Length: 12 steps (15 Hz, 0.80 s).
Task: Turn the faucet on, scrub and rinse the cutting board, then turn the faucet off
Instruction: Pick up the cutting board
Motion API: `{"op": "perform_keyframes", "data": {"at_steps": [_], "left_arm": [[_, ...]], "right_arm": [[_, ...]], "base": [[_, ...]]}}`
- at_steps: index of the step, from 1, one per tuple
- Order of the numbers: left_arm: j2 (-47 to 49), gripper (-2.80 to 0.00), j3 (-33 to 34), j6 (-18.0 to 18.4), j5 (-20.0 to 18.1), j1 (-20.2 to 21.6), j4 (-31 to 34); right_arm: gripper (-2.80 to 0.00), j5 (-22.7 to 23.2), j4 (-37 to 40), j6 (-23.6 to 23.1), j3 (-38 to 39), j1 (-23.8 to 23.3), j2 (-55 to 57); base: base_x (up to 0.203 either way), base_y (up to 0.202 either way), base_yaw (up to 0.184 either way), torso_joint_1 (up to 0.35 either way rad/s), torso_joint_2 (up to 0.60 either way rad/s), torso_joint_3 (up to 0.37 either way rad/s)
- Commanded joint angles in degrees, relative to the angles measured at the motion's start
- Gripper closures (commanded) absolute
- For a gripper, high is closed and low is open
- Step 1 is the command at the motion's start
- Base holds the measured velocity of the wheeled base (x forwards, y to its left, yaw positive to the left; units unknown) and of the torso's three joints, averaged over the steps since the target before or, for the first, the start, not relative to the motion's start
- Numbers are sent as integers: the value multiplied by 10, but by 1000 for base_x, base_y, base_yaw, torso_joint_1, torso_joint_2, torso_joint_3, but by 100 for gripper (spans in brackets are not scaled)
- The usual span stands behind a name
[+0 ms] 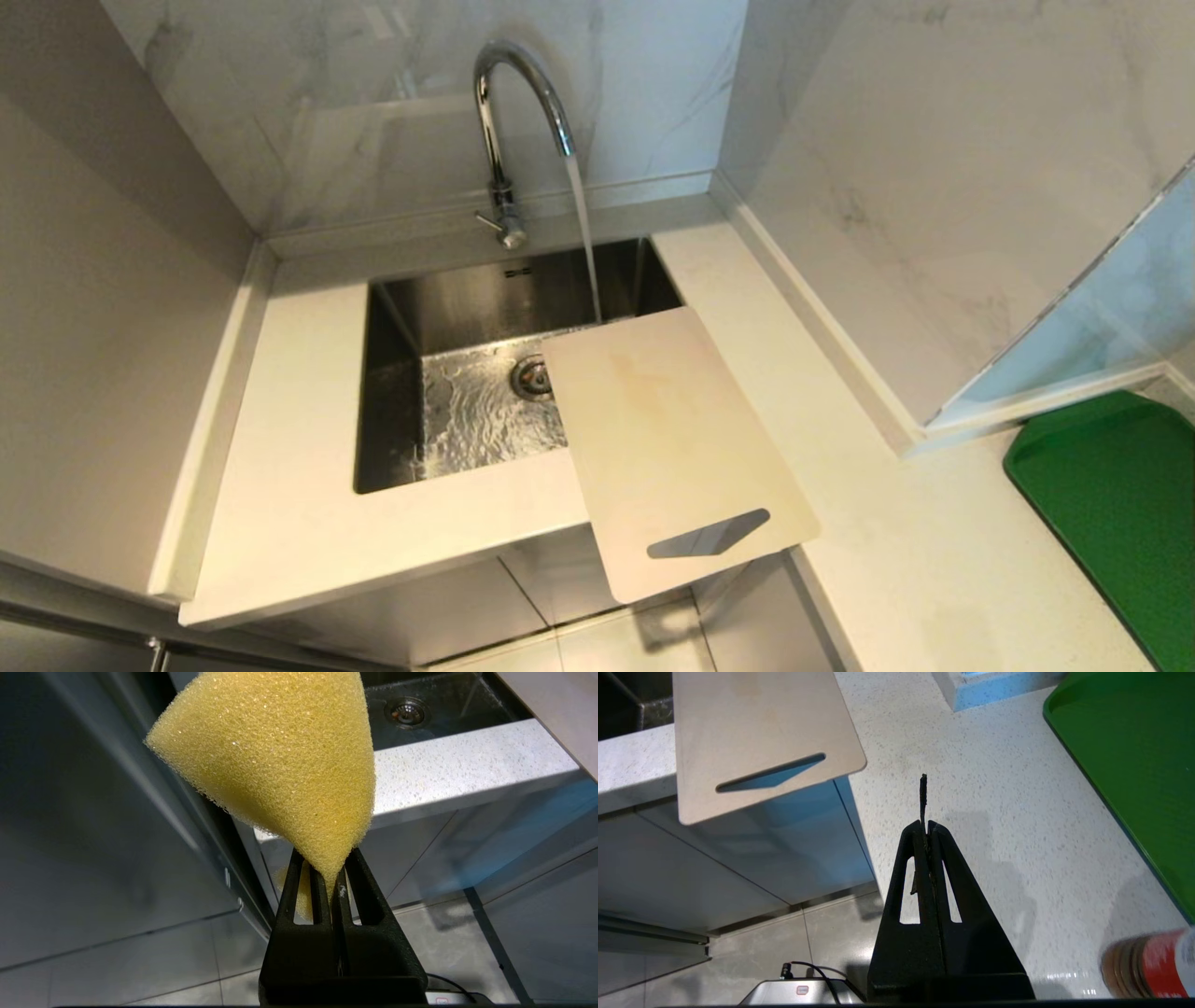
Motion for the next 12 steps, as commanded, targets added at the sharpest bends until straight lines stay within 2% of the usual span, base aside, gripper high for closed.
{"op": "perform_keyframes", "data": {"at_steps": [1, 12], "left_arm": [[-1, 0, 0, -2, 0, 0, -1], [-1, 0, 0, -2, 0, 0, -1]], "right_arm": [[0, 0, 0, 0, 1, 0, -1], [0, 0, 0, 0, 1, 0, -1]], "base": [[-164, 0, 41, -1, -6, 6], [0, 0, 0, 0, 0, 0]]}}
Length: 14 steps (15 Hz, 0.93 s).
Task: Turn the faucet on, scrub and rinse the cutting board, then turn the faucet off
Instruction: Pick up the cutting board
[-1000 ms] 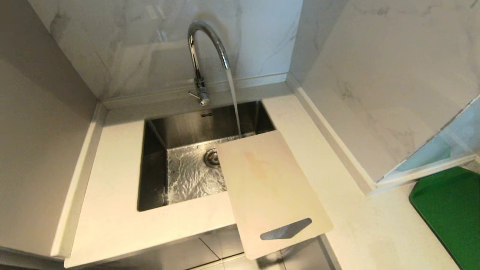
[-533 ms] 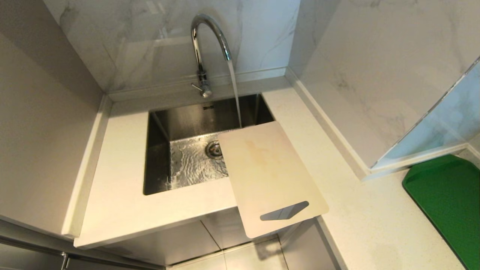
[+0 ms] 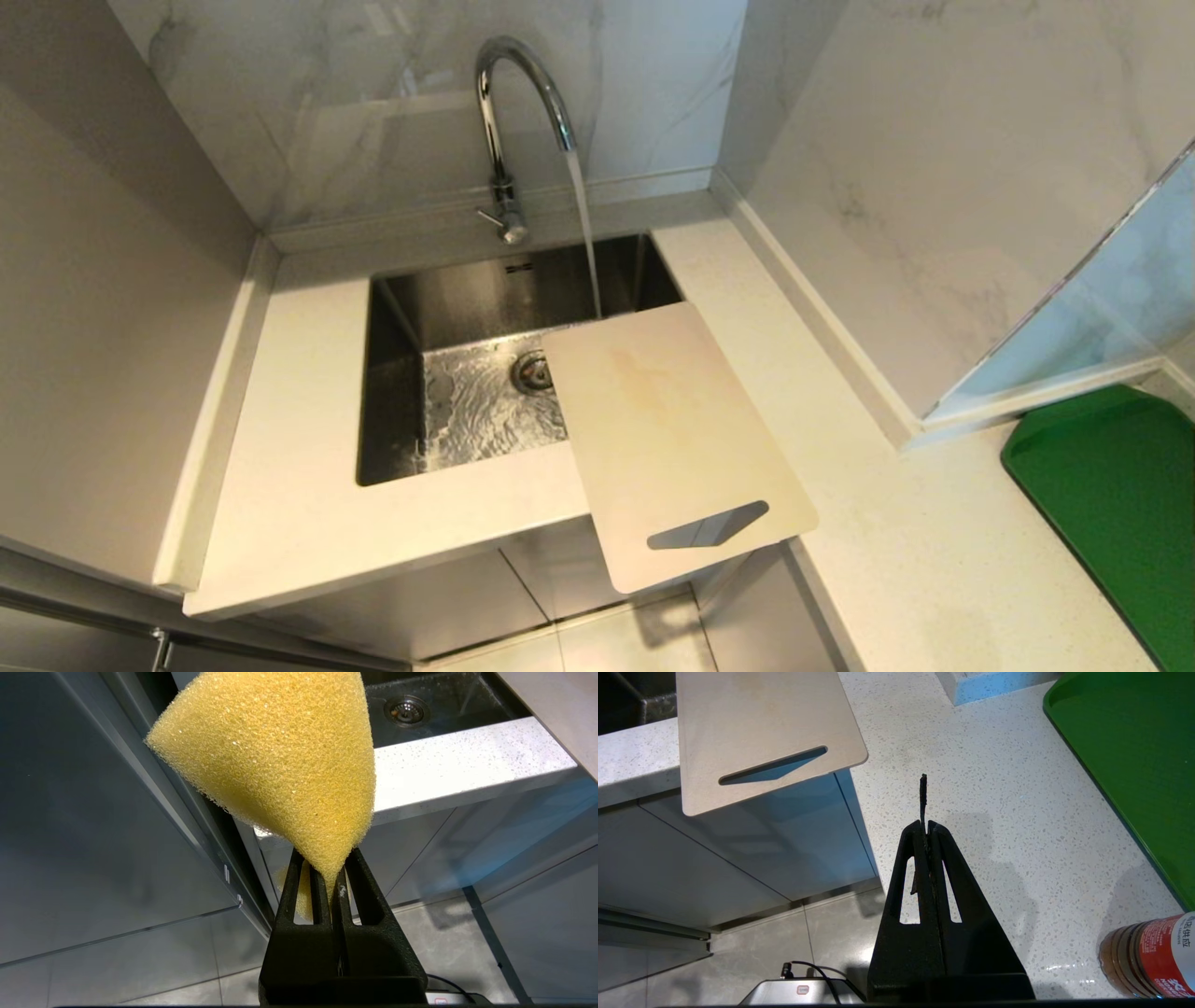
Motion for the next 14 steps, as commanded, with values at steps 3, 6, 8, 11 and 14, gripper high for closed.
{"op": "perform_keyframes", "data": {"at_steps": [3, 6, 8, 11, 14], "left_arm": [[-1, 0, 0, 0, 0, 0, 0], [-1, 0, 0, 0, 0, 0, 0], [-1, 0, 0, 0, 0, 0, 0], [-1, 0, 0, 0, -33, 0, 0], [-1, 0, 0, 0, 0, 0, 0]], "right_arm": [[0, 1, -1, -3, 1, 0, -1], [0, -3, 9, -2, -6, 0, -1], [0, -7, 32, 1, -57, 0, 32], [0, -8, 128, 47, -260, 0, 185], [0, 23, 227, 128, -387, 1, 341]], "base": [[0, 0, 0, 0, 0, 0], [0, 0, 0, 0, 0, 0], [0, 0, 0, 0, 0, 0], [0, 0, 0, 0, 0, 0], [0, 0, 0, 0, 0, 0]]}}
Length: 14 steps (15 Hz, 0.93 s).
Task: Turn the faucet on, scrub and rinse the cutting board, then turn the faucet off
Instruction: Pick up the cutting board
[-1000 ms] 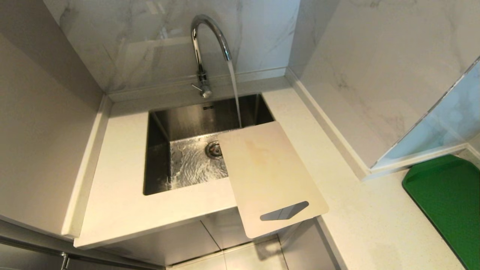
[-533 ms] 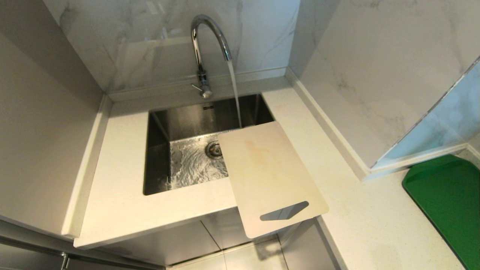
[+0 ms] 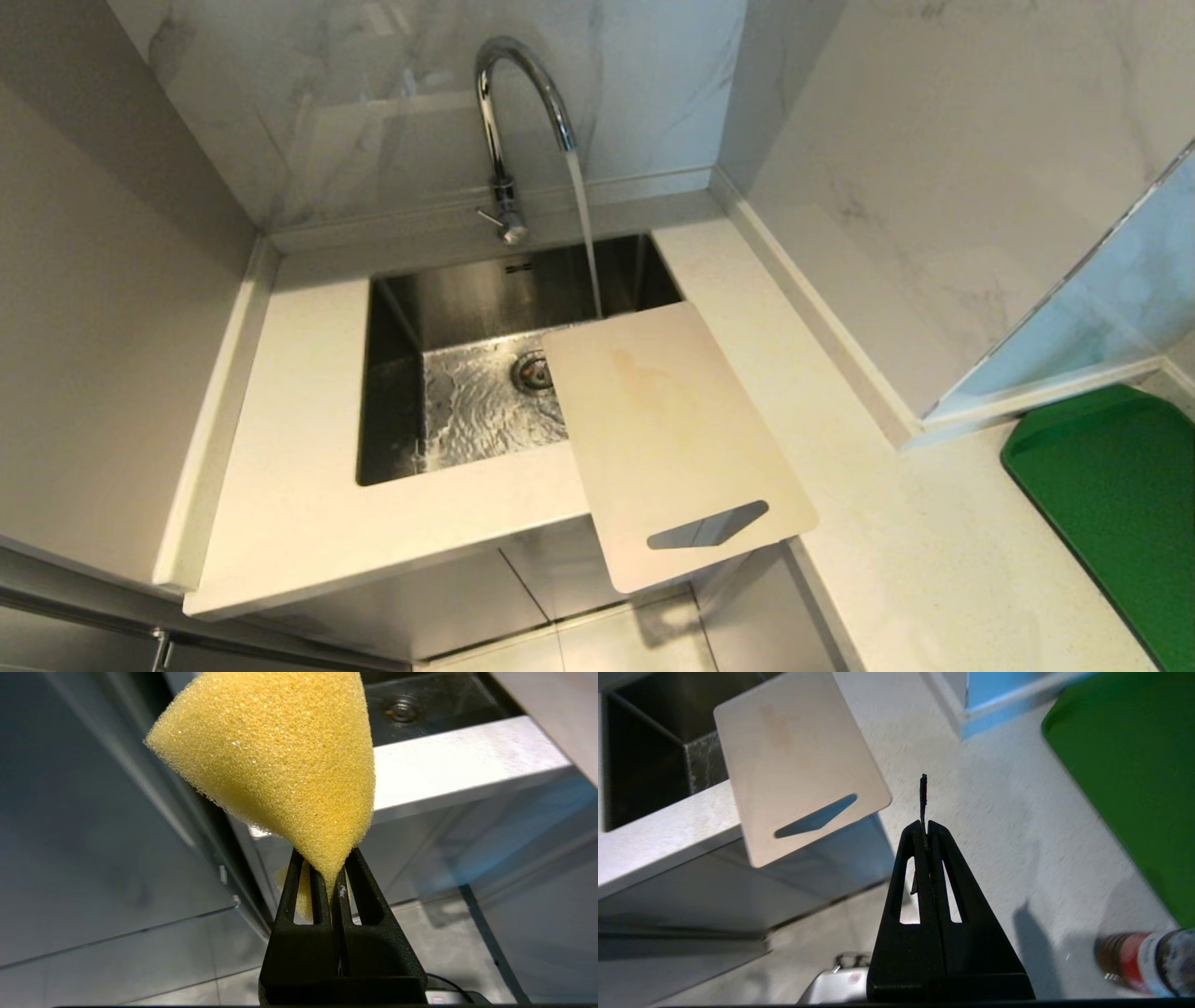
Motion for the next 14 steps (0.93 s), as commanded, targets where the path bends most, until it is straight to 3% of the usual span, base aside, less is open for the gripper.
{"op": "perform_keyframes", "data": {"at_steps": [1, 4, 7, 9, 10, 11, 14], "left_arm": [[-1, 0, 0, 0, 6, 0, 0], [-1, 0, 0, 0, 7, 0, 0], [-1, 0, 0, 0, 6, 0, 0], [-1, 0, 0, 0, 7, 0, 0], [-1, 0, 0, 0, 6, 0, 0], [-1, 0, 0, 0, 7, 0, 0], [-1, 0, 0, 0, 6, 0, 0]], "right_arm": [[0, 31, 57, 72, -71, 0, 168], [0, 52, 79, 241, -98, 2, 308], [0, 56, 127, 518, -182, 44, 474], [0, 58, 158, 644, -236, 101, 557], [-280, 59, 168, 683, -264, 120, 590], [-280, 60, 176, 715, -289, 135, 615], [-280, 61, 178, 743, -306, 167, 669]], "base": [[0, 0, 0, 0, 0, 0], [0, 0, 0, 0, 0, 0], [0, 0, 0, 0, 0, 0], [0, 0, 0, 0, 0, 0], [0, 0, 0, 0, 0, 0], [0, 0, 0, 0, 0, 0], [0, 0, 0, 0, 0, 0]]}}
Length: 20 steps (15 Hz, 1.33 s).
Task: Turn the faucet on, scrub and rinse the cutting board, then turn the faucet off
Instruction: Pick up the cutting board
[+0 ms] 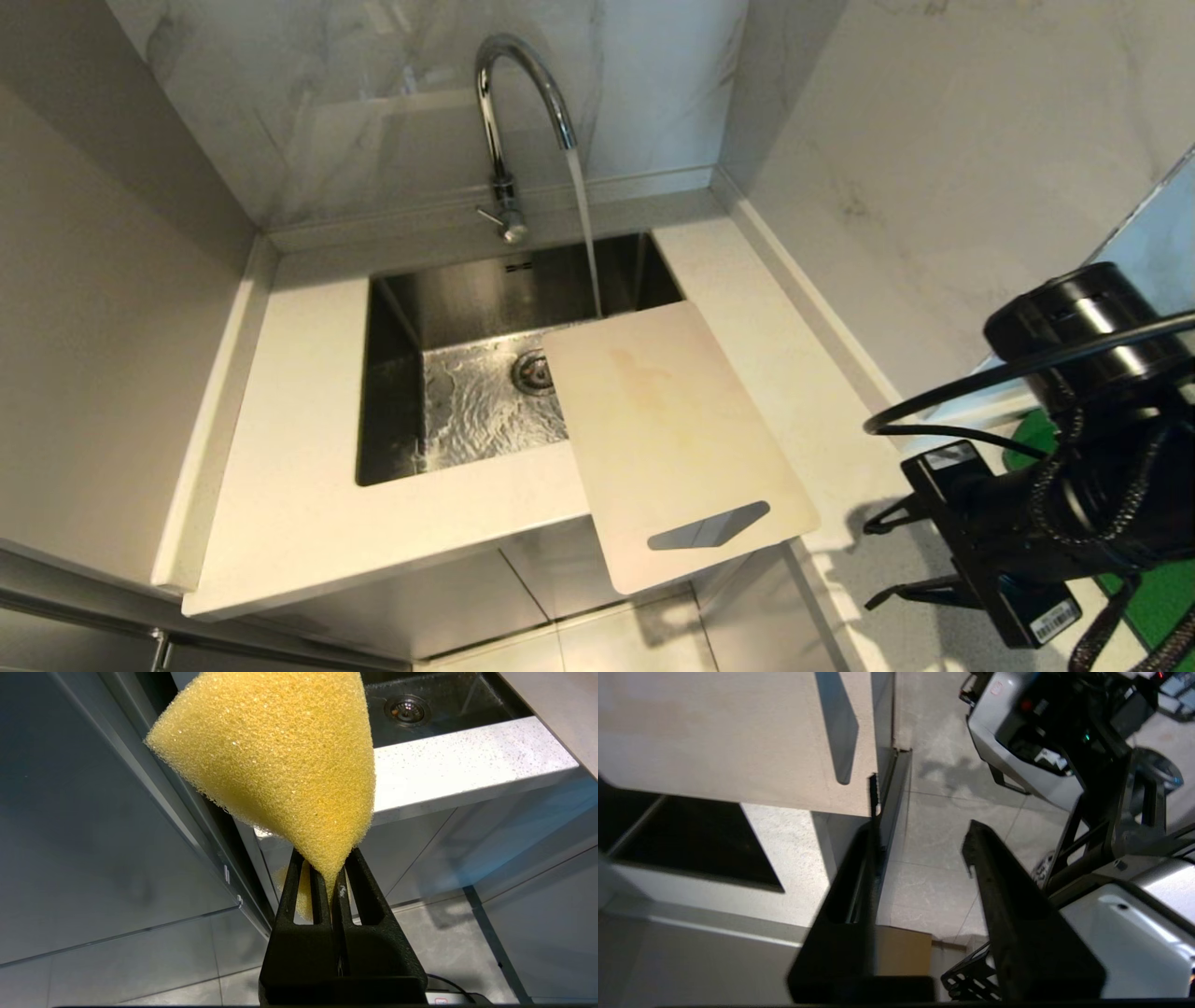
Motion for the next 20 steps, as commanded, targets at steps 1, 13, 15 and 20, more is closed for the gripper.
{"op": "perform_keyframes", "data": {"at_steps": [1, 13, 15, 20], "left_arm": [[-1, 0, 0, 0, 0, 0, 0], [-1, 0, 0, 0, 0, 0, 0], [-1, 0, 0, 0, 1, 0, 0], [-1, 0, 0, 0, 1, 0, 1]], "right_arm": [[-280, 0, 3, 20, -17, 22, 78], [-280, 2, -15, 34, -70, 46, 225], [-280, 2, -15, 32, -77, 48, 244], [-280, 0, -16, 35, -103, 49, 280]], "base": [[0, 0, 0, 0, 0, 0], [0, 0, 0, 0, 0, 0], [0, 0, 0, 0, 0, 0], [0, 0, 0, 0, 0, 0]]}}
